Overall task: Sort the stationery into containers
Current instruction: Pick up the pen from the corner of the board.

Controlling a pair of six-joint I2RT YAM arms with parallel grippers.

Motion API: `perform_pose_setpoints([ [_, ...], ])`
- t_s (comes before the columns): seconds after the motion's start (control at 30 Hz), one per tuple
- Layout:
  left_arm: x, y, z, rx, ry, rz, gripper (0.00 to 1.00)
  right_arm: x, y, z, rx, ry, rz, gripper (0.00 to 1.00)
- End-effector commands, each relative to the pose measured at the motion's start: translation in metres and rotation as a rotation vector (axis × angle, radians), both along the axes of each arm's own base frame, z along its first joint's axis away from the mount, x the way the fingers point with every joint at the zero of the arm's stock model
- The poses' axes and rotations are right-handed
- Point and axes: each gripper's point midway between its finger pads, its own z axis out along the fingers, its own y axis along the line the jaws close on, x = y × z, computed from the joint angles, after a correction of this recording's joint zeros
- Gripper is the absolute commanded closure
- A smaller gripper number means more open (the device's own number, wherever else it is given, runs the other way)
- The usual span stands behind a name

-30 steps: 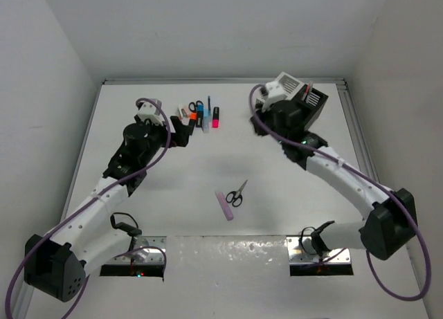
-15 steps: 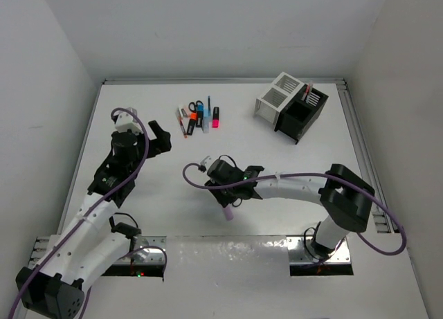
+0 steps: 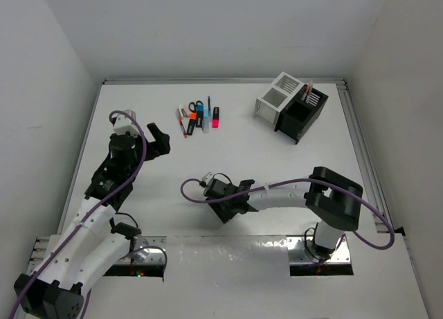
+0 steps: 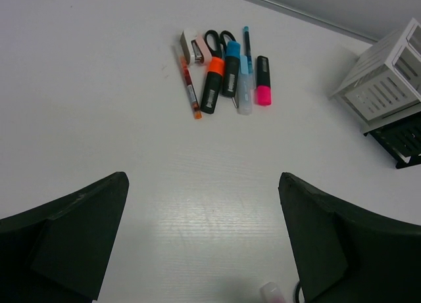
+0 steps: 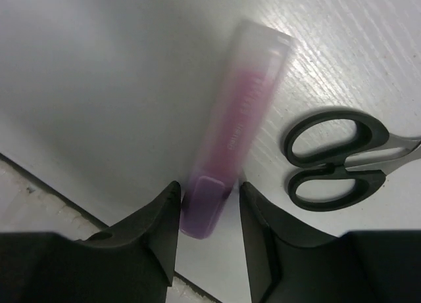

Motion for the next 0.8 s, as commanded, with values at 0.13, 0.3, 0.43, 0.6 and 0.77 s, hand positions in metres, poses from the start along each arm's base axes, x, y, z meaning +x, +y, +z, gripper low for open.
perform_pose_setpoints([
  [0.13,-0.001,-0.003,0.014,-0.006,-0.052,-0.037,0.05,-0.013,-0.024,-0.021,-0.047,0.038,-0.085,0.65],
  [0.3,-0.003,-0.018,0.020,0.036,-0.096,-0.153,0.09,-0.010,-0.027,-0.018,-0.074,0.021,-0.048,1.00],
  [0.43,-0.017,-0.053,0.025,0.187,-0.250,-0.463,0.16,0.006,-0.012,0.019,-0.010,-0.025,-0.008,1.00],
  [0.6,-0.039,-0.076,0.003,0.647,-0.486,-0.846,0.26,0.030,0.008,0.078,0.167,0.010,0.007,1.00],
  [0.77,-0.059,-0.087,-0.026,1.000,-0.623,-1.146,0.16,0.054,0.021,0.131,0.302,-0.011,-0.015,1.00],
])
